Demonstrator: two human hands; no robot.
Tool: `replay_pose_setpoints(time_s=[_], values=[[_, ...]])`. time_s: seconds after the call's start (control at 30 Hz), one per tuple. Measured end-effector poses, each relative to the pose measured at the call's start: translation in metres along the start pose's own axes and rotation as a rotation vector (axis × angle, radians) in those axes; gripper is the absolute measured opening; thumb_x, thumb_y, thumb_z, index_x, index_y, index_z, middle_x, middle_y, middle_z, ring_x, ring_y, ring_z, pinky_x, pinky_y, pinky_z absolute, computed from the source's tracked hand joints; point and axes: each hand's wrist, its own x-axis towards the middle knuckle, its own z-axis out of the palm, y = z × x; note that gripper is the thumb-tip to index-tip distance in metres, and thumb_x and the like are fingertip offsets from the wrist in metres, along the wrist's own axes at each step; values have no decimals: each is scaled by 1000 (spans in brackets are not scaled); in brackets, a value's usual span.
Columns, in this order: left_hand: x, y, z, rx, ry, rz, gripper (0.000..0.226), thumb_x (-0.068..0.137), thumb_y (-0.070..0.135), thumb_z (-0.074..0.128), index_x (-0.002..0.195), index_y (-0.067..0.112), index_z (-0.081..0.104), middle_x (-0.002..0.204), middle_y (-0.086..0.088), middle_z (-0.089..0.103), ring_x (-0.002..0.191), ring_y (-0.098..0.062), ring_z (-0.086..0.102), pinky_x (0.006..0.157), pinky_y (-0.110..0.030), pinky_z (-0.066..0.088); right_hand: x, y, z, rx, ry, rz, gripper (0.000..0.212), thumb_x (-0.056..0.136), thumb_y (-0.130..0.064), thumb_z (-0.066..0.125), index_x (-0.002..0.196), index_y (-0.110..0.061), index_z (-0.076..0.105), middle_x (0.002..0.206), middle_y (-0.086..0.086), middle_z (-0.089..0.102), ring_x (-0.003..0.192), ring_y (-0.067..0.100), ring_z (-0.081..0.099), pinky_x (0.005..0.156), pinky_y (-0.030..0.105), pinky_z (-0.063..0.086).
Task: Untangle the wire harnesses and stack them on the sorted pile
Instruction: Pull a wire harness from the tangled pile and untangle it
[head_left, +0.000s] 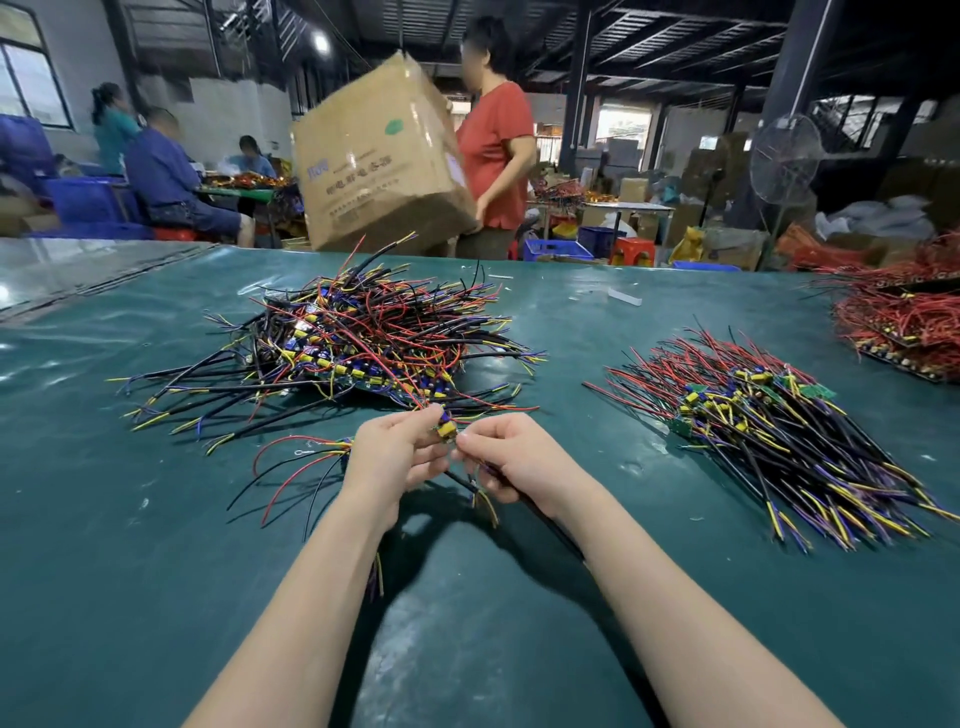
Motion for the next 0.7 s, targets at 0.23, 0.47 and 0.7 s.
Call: replay_pose_setpoints(time_s=[0.23,0.47,0.7], values=[[5,-2,-14,116,234,165,17,83,11,67,67,13,63,67,-3,60,65,-12,56,42,-12,47,-4,8,-7,-84,-139,101,32,96,-11,44,65,-12,53,45,-7,38,32,2,22,36,9,16],[13,19,-44,-261,553,162,20,87,11,63,69,15,54,58,3,60,53,-2,58,37,-10,43,-5,17,-21,-522,78,31,16,83,-17,64,68,-17,59,46,-5,53,29,5,40,33,16,32],[16,20,-49,-266,606,126,21,87,16,62,67,14,57,65,2,58,60,-5,56,36,-10,42,1,16,-20,-882,81,-149,8,83,-19,64,84,-14,70,77,-5,59,77,15,54,68,27,46]])
